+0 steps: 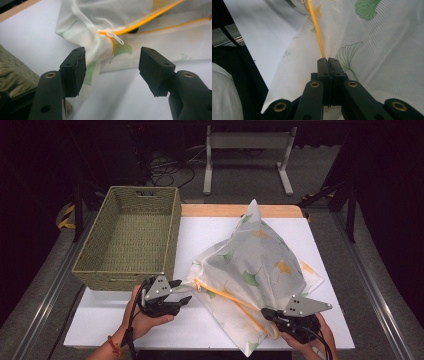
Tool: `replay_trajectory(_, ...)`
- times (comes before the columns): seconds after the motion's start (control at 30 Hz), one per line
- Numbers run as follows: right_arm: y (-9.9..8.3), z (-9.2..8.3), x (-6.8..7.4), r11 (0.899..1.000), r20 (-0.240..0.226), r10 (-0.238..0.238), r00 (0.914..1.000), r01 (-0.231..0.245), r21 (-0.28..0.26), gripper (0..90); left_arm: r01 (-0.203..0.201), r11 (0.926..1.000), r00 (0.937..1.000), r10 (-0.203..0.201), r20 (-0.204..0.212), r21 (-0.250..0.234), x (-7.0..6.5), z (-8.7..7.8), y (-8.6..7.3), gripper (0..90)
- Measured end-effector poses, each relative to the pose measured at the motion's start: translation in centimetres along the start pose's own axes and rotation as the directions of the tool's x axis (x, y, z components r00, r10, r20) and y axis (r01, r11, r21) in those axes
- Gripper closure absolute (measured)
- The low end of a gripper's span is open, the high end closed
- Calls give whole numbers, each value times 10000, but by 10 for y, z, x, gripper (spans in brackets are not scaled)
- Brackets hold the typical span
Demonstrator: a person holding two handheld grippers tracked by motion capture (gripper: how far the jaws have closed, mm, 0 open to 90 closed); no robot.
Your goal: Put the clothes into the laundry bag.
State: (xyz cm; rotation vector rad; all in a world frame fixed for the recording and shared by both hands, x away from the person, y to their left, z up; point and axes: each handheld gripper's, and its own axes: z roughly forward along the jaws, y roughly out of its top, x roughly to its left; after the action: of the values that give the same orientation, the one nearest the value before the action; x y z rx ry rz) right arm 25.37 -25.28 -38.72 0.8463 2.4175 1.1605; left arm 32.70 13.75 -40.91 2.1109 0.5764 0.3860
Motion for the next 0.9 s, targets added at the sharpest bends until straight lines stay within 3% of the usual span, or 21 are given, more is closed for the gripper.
replay_trajectory(0.1,-3,-1,-2,10000,33,69,10000,-69,55,897,-86,9991,10000,85,18,404,1,9,2,370)
replay_trajectory(0.2,-3,-2,-3,9999,87,114,9999,-115,28,896,-224,9953,9992,192,347,942,1,26,5,364)
replay_trajectory(0.37,-3,-3,-4,10000,90,93,9999,-92,-13,896,-408,9880,9990,374,253,1491,-2,51,6,370)
replay_trajectory(0.47,-3,-3,-3,9999,73,91,9999,-90,-47,895,-395,9867,9991,361,244,1579,-2,56,5,538)
replay_trajectory(0.6,-3,0,-3,9999,52,103,9999,-103,-126,891,-139,9945,9989,90,469,1040,6,45,5,873)
replay_trajectory(0.83,0,18,-3,9998,-46,172,9998,-172,-78,876,291,9981,9962,-334,801,546,17,10,-5,887)
replay_trajectory(0.9,2,24,-1,9999,-87,100,9999,-100,14,876,359,9981,9969,-392,679,498,18,1,-9,887)
